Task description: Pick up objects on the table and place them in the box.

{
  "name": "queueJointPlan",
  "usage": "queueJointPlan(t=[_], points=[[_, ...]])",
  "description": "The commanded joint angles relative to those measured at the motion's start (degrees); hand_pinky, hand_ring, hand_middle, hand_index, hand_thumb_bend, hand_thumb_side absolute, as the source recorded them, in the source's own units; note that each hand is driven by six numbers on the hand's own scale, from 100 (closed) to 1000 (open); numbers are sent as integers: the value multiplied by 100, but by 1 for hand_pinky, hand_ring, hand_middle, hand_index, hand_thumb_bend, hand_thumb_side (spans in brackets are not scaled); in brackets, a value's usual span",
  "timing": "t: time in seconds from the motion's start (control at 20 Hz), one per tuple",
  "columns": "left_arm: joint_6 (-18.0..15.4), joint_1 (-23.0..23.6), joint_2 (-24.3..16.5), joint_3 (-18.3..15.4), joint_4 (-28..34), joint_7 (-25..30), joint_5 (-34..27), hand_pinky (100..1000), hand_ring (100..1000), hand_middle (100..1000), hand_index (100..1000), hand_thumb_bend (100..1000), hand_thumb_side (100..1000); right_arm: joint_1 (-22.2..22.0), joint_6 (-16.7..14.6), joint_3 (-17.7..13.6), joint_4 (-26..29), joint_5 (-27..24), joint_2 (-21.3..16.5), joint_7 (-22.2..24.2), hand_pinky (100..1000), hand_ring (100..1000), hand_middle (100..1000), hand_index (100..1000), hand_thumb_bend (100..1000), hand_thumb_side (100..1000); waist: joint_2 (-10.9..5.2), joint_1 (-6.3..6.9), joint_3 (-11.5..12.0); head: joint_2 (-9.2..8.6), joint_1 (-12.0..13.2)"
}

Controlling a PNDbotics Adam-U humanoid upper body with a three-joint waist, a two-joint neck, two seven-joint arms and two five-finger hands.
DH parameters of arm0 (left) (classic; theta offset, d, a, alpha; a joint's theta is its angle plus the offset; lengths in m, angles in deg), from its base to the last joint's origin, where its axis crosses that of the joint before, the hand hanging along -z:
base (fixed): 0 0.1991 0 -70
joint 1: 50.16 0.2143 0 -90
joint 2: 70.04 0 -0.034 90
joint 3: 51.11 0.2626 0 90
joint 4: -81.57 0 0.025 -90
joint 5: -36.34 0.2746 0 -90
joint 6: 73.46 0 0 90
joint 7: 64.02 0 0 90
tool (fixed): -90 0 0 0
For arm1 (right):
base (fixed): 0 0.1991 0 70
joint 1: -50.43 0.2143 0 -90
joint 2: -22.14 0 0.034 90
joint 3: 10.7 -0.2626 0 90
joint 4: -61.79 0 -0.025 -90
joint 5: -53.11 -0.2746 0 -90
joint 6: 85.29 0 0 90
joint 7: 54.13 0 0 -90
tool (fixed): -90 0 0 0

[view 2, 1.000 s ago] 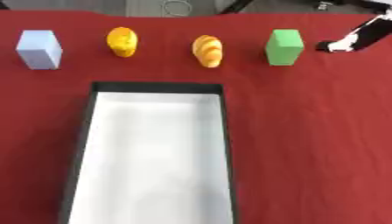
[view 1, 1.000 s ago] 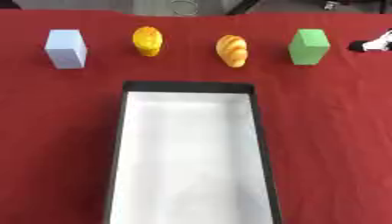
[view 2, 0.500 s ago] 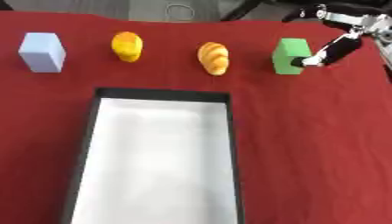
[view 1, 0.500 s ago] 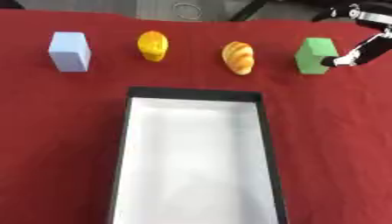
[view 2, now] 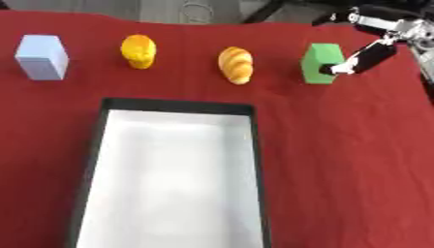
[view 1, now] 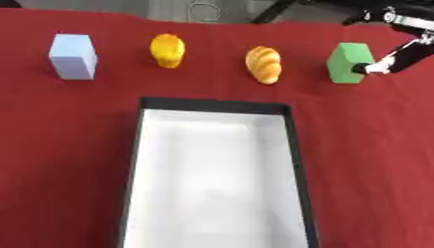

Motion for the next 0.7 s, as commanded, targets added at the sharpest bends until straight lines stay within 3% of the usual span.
queueJointPlan(t=[0.05,0.4,0.7], points=[[-19,-23,-214,-16,119,14,51,811,776,736,809,100,776,49,-1756,-113,-2,36,-316,1785,994,983,891,943,438,286,-1,-61,-1,-54,-37],[-12,-66,-210,11,134,38,75,811,776,735,809,100,777,30,-1756,-189,-98,28,-318,1833,997,984,889,945,437,270,59,-89,45,-97,-94],[-41,-110,-220,29,192,50,121,812,776,734,808,100,779,-63,-1756,-340,-253,138,-355,1647,993,981,884,942,437,263,216,-104,217,-214,-198]])
